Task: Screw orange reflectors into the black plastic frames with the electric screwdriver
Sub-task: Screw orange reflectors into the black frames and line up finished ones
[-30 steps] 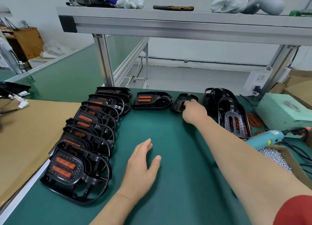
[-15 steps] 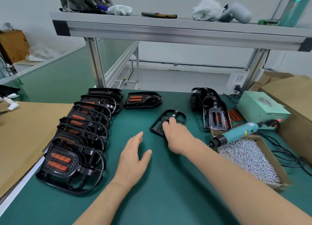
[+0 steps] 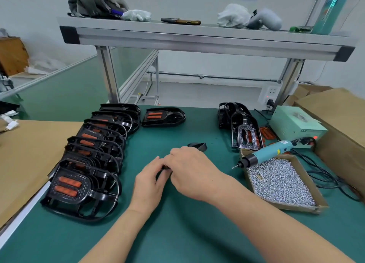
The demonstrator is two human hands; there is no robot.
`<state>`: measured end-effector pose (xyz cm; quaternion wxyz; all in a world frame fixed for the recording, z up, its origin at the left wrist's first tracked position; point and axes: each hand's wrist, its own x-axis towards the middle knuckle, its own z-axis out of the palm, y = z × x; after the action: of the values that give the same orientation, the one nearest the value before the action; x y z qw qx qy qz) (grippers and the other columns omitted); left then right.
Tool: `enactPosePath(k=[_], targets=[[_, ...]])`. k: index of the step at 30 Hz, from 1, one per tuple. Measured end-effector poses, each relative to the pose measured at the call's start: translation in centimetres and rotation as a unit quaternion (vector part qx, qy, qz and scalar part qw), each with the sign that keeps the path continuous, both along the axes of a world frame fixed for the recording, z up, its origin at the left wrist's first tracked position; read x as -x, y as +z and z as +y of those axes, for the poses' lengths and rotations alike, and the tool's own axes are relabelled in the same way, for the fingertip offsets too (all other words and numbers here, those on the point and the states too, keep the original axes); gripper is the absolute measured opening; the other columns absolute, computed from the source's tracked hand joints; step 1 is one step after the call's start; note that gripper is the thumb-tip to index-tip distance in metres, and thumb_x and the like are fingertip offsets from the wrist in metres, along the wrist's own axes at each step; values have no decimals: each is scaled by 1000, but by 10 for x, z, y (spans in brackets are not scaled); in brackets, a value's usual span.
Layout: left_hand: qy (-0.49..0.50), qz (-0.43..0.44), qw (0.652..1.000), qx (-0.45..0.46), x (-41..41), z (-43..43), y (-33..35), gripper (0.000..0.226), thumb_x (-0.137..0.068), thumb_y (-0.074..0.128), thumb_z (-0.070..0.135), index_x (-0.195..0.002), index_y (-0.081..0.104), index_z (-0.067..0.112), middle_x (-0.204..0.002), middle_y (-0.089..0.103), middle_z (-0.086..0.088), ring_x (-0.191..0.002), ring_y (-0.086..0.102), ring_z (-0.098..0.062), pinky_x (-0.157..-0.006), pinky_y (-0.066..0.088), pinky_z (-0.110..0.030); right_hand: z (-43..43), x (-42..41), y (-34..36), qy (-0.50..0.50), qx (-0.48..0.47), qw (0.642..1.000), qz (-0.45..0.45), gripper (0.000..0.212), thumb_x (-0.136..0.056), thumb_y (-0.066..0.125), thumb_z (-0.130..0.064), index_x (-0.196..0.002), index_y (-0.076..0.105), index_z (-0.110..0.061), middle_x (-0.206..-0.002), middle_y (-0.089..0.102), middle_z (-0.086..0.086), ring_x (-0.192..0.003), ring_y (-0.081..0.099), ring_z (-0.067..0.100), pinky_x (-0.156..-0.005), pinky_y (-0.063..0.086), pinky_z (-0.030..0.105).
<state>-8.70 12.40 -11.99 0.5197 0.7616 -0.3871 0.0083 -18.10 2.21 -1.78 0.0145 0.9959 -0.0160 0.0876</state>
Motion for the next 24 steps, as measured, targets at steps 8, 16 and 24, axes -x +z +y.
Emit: enactPosePath(k=[8,16,24], targets=[[57,122,988,70,-1,0,0,36,-104,48,26,-78,47,1,-68,50,-12,-65,40,-7,-62,40,-32,-43,-8,-10,-39,-118,989,-74,54,-90,56,-4,-142,49,-12,-136,54,7,-123,45,29,-107,36,39],[71,200,975,68,-6,-1,-3,24,-104,45,10,-87,61,15,-79,70,-3,-79,68,-20,-75,53,-32,-79,-18,-27,-134,-90,987,1,39,-93,46,-1,-119,67,-23,-114,62,1,-108,56,27,-84,45,36],[79,172,982,23,-5,-2,-3,19,-98,51,7,-86,58,20,-74,68,-3,-76,65,-20,-75,50,-33,-76,-19,-29,-97,-134,984,63,39,-91,46,-7,-120,67,-24,-124,66,0,-115,56,27,-94,48,41]])
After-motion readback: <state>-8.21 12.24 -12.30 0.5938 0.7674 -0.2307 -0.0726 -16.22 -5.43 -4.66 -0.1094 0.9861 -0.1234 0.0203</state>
